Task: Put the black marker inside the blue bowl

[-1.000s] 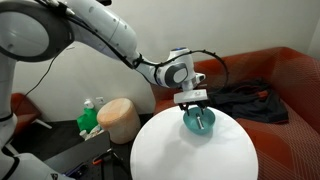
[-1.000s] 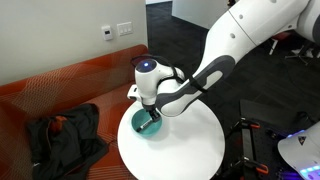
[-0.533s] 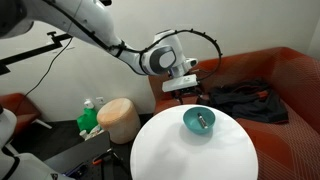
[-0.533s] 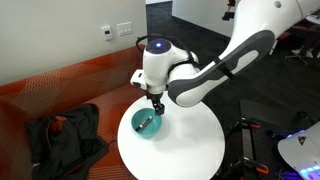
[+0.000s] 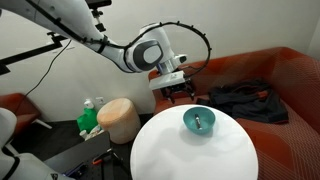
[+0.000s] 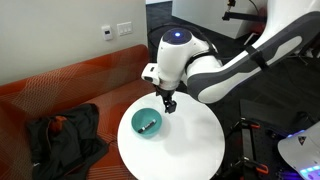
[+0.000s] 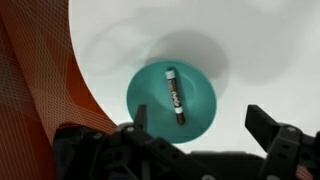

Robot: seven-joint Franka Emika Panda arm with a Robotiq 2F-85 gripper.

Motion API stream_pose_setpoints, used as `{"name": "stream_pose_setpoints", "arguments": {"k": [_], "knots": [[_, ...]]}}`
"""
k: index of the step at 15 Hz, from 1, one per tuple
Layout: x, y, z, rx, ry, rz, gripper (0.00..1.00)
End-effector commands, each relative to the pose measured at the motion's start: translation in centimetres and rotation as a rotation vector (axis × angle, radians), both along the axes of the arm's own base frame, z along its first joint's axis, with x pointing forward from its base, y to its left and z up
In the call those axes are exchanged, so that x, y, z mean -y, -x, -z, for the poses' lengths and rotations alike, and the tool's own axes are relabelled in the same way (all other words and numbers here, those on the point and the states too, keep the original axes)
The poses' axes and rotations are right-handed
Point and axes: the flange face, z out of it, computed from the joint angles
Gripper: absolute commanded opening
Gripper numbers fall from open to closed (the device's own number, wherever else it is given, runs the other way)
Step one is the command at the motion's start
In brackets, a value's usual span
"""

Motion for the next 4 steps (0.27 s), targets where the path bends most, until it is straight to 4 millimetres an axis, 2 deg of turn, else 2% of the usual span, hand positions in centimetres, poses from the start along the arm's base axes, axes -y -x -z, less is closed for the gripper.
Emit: {"name": "stream_pose_setpoints", "arguments": {"k": [1, 4], "knots": [[0.00, 0.02, 0.00, -0.001, 0.000, 0.000, 1.00], [-0.02, 0.06, 0.04, 0.001, -0.001, -0.001, 1.00]]}}
